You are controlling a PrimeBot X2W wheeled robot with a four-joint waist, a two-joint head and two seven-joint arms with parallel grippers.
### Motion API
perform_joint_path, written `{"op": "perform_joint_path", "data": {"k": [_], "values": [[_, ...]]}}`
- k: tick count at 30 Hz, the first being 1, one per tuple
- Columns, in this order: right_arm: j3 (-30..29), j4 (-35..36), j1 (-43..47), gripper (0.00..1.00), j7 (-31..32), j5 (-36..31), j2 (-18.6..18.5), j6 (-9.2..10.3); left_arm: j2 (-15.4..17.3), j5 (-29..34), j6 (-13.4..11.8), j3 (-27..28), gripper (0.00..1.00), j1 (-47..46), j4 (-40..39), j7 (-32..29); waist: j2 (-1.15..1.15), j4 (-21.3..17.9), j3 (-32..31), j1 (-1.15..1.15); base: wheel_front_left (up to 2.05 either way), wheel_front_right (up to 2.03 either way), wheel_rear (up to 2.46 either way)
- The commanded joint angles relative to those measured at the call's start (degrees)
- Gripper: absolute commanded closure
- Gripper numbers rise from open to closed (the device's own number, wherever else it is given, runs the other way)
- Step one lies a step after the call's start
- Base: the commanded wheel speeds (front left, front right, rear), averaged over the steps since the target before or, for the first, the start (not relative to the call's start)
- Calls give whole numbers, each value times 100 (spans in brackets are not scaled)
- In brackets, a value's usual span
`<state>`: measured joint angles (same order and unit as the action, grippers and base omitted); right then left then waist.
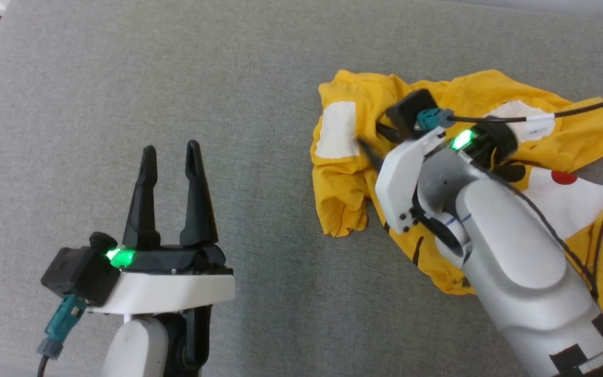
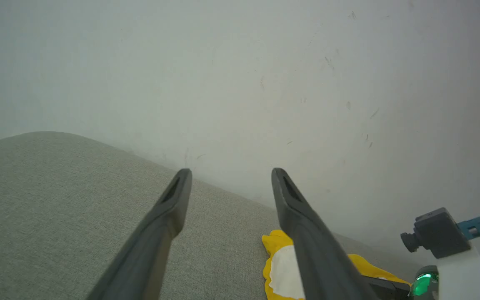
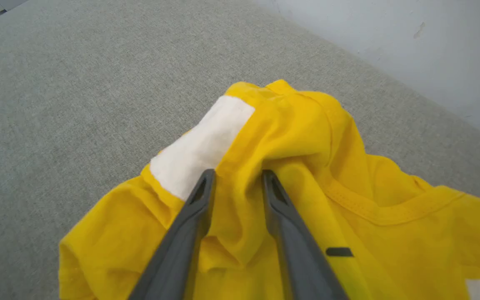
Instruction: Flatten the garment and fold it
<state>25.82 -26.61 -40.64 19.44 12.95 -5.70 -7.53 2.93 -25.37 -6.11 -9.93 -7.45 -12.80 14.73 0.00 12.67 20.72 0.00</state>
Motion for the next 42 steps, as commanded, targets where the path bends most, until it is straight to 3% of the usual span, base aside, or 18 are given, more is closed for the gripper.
{"op": "perform_joint_path", "data": {"k": [1,5,8,11,17,22,32,34,35,42], "values": [[3,-4,27,0,-89,120,23,4,-5,-39,-16,-2,0,-56,14,27,0,-25,-12,0,0,0,0],[-133,305,45,0,-423,555,-21,4,-5,-27,4,23,0,-15,59,27,0,-149,-88,0,0,0,0],[-475,846,91,0,-633,696,-286,4,-5,-6,21,28,0,-4,69,27,0,-233,-159,0,0,0,0],[-1176,1403,266,0,-688,608,-697,4,-5,19,29,14,0,20,66,27,0,-279,-181,0,0,0,0],[-3156,1986,1012,0,-264,-99,-1263,4,-5,37,50,-83,0,9,55,27,0,-218,-16,0,0,0,0],[-4054,1853,1507,0,386,-574,-1148,4,-5,109,62,-171,0,-44,61,27,0,-128,137,0,0,0,0],[-4312,1225,1368,0,817,-807,-667,4,-5,202,102,-313,0,-180,72,27,0,27,343,0,0,0,0],[-4353,1078,1293,85,847,-846,-633,4,-5,213,89,-320,0,-189,67,27,0,36,368,0,0,0,0],[-4377,1028,1260,100,837,-868,-633,4,-5,218,83,-319,0,-189,65,27,0,37,381,0,0,0,0],[-4717,1178,1125,100,578,-893,-921,4,-5,220,45,-295,0,-179,62,27,0,-18,403,0,0,0,0]]}}
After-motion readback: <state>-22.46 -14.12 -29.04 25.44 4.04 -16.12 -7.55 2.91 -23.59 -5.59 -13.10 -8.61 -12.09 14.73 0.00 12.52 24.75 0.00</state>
